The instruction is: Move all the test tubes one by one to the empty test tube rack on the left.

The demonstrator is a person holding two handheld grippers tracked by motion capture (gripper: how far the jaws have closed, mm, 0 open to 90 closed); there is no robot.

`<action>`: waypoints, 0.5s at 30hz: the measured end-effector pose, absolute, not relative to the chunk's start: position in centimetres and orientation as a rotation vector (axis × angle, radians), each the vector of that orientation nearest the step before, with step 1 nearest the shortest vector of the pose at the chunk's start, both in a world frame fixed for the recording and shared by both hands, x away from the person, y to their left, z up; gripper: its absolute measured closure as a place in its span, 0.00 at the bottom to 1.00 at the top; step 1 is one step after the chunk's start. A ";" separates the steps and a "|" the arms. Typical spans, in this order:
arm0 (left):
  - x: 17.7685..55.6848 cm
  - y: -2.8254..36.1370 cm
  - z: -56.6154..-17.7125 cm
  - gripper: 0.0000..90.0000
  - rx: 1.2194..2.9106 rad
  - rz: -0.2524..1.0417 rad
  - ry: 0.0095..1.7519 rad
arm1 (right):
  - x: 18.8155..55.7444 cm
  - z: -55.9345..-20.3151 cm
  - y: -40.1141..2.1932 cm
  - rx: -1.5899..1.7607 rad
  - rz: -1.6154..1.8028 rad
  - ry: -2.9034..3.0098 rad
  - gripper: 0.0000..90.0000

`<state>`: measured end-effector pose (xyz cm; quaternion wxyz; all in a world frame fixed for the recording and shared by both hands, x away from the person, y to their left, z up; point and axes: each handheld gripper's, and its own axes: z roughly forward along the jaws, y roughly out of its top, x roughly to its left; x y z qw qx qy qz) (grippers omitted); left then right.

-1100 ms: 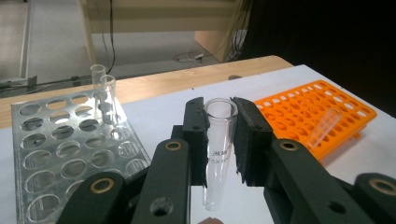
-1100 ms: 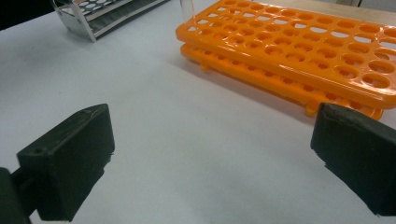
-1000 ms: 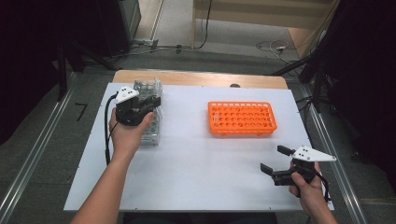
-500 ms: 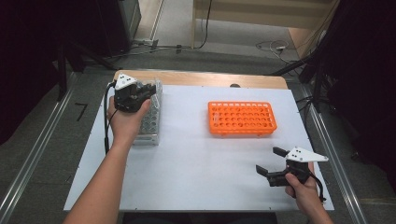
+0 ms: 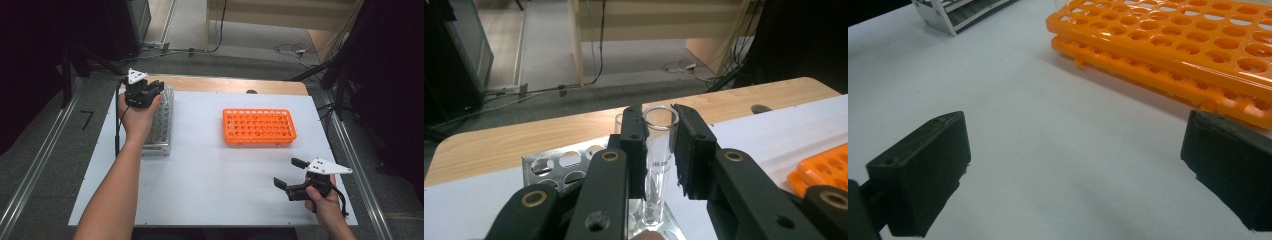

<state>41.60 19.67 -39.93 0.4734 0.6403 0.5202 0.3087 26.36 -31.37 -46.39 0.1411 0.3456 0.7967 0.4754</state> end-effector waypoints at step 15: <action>42.7 18.1 -42.2 0.84 1.687 0.756 1.305 | 26.6 -46.6 -31.5 1.002 1.381 2.307 0.00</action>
